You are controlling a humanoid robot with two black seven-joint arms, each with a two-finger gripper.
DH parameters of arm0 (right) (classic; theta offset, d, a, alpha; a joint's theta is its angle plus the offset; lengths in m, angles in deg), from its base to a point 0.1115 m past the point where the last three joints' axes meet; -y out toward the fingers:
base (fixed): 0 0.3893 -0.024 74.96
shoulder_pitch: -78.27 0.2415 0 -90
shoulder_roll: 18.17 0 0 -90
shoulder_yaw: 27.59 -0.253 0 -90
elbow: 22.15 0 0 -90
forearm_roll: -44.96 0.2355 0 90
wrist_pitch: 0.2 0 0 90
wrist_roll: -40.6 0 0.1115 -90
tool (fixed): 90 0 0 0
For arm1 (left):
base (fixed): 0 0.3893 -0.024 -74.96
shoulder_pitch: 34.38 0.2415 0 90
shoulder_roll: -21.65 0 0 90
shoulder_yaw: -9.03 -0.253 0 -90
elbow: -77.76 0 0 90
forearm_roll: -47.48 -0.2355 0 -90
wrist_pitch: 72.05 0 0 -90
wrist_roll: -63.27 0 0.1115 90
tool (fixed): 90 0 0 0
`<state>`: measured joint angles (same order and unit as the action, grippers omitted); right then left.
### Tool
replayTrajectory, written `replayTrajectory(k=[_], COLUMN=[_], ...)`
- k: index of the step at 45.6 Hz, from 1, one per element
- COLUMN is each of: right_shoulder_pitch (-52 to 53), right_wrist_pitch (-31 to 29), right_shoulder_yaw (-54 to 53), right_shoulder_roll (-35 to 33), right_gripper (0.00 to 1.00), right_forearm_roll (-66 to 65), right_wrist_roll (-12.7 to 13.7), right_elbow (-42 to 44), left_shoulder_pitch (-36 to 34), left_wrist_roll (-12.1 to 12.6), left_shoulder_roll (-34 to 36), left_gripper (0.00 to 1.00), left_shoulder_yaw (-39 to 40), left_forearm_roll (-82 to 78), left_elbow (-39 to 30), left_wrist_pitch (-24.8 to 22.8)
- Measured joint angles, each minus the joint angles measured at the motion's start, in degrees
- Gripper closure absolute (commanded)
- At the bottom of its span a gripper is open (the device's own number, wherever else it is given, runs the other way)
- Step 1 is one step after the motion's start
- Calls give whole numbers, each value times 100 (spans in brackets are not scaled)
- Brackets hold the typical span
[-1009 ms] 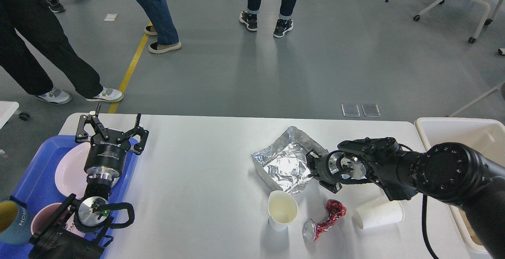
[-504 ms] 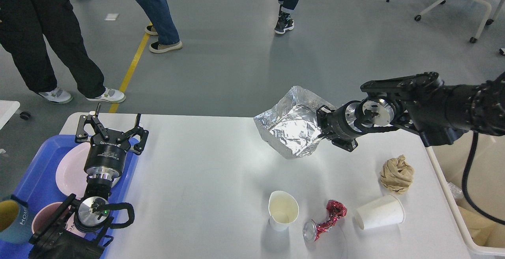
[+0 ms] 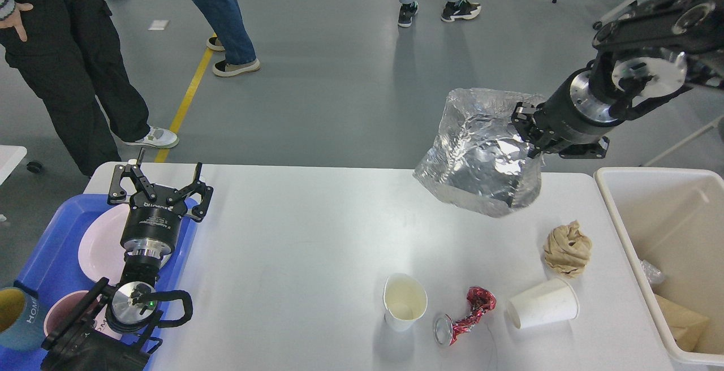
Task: Tidy desktop
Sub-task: 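Lift the foil tray and carry it over the white bin, then lower the foil tray into the bin and release it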
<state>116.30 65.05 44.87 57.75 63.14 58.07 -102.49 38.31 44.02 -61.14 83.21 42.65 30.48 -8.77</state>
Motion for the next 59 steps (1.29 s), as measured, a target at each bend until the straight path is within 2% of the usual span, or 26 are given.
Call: replayTrajectory(k=[8,14,21,27,34,45,52,59], right_shoulder_pitch=[1072,1337,1306,1186,665,-719,-1998,-3388], right_wrist_pitch=[-244,-495,-466,-217,534,808,922,1073], right_shoulder_yaw=[220,297,381,562,1051,1062,730,-66], right_shoulder_roll=[-398,-500,-509,-527,-691,-1666,-2120,-2409], right_gripper=[100,100,100,100,100,100,100,100], right_forearm_roll=[-1136,-1381,-1424,-1380,-1329,-1344,-1348,-1361], right_wrist_roll=[-262,-398,-470,-474,-509,-520,-519,-524], right_elbow=[-957,-1110,-1103,-997,-803,392,1761,3064], left_shoulder_pitch=[0,0,0,0,0,0,0,0], left_wrist_roll=[0,0,0,0,0,-5,-7,-8], left_shoulder_roll=[2,2,2,2,1,0,0,2], left_gripper=[4,4,4,4,4,4,4,4], left_shoulder_yaw=[0,0,0,0,0,0,0,0], left_forearm_roll=[0,1,3,3,7,7,6,7], left_elbow=[0,0,0,0,0,0,0,0], left_wrist_pitch=[0,0,0,0,0,0,0,0])
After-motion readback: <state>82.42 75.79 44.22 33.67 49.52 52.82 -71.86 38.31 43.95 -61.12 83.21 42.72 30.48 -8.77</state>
